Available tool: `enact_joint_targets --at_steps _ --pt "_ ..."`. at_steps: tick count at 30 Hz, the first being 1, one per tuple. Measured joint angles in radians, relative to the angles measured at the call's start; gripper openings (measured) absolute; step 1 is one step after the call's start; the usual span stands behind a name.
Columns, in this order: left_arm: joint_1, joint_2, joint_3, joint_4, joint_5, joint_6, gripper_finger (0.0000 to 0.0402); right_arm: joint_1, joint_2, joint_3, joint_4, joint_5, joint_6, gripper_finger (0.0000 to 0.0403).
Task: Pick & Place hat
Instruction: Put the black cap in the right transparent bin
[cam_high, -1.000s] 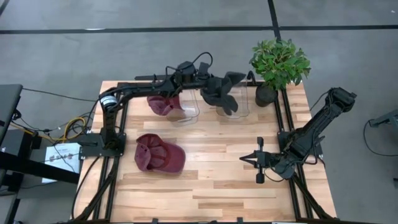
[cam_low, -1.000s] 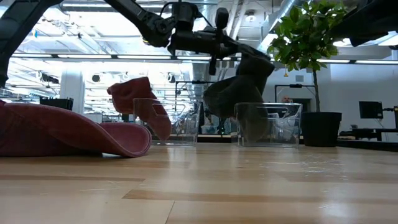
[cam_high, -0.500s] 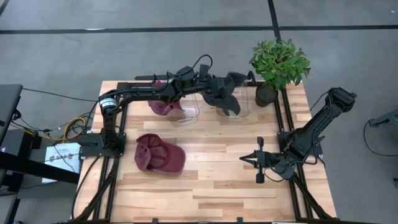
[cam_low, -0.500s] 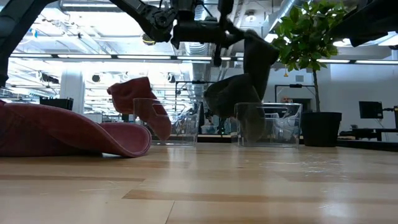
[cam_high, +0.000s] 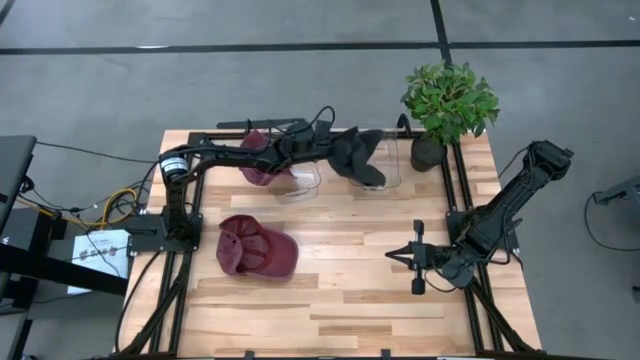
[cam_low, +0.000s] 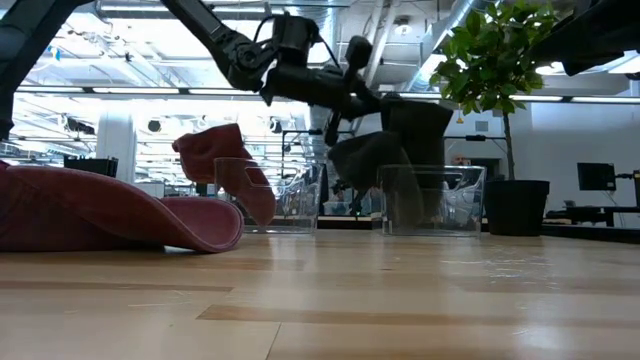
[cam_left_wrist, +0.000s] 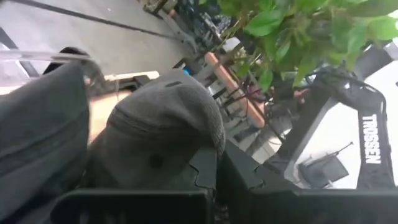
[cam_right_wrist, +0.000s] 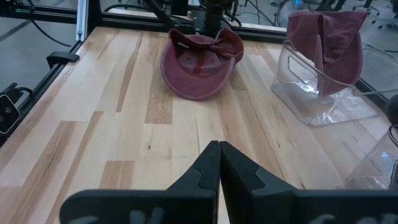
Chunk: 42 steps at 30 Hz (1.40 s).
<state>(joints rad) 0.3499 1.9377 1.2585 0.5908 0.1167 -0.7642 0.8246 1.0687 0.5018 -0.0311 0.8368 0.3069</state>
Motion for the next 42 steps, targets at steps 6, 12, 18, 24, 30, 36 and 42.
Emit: enact_joint_targets --at_steps 6,12,18,24,30,36,42 --pt "0.019 -0.016 -0.055 -0.001 0.026 0.062 0.001 0.0 0.001 0.0 0.0 0.0 0.0 0.0" --pt "0.051 -0.087 -0.108 -0.019 0.067 0.17 0.001 0.0 0.051 -0.001 0.003 -0.001 0.0 0.0" --pt "0.057 -0.191 -0.177 -0.027 0.064 0.276 0.001 -0.004 0.064 -0.001 0.009 -0.002 0.0 0.0" --pt "0.058 -0.232 -0.254 -0.036 0.03 0.304 0.001 -0.004 0.064 -0.001 0.016 -0.002 0.0 0.0" --pt "0.057 -0.208 -0.281 -0.04 -0.009 0.289 0.0014 -0.011 0.064 -0.001 0.018 -0.002 0.0 0.0" --pt "0.055 -0.208 -0.281 -0.036 -0.009 0.338 0.0027 -0.037 0.064 -0.001 0.017 -0.027 -0.009 0.0" --pt "0.054 -0.208 -0.281 -0.036 -0.012 0.412 0.0042 -0.055 0.064 -0.001 0.017 -0.05 -0.01 0.0"
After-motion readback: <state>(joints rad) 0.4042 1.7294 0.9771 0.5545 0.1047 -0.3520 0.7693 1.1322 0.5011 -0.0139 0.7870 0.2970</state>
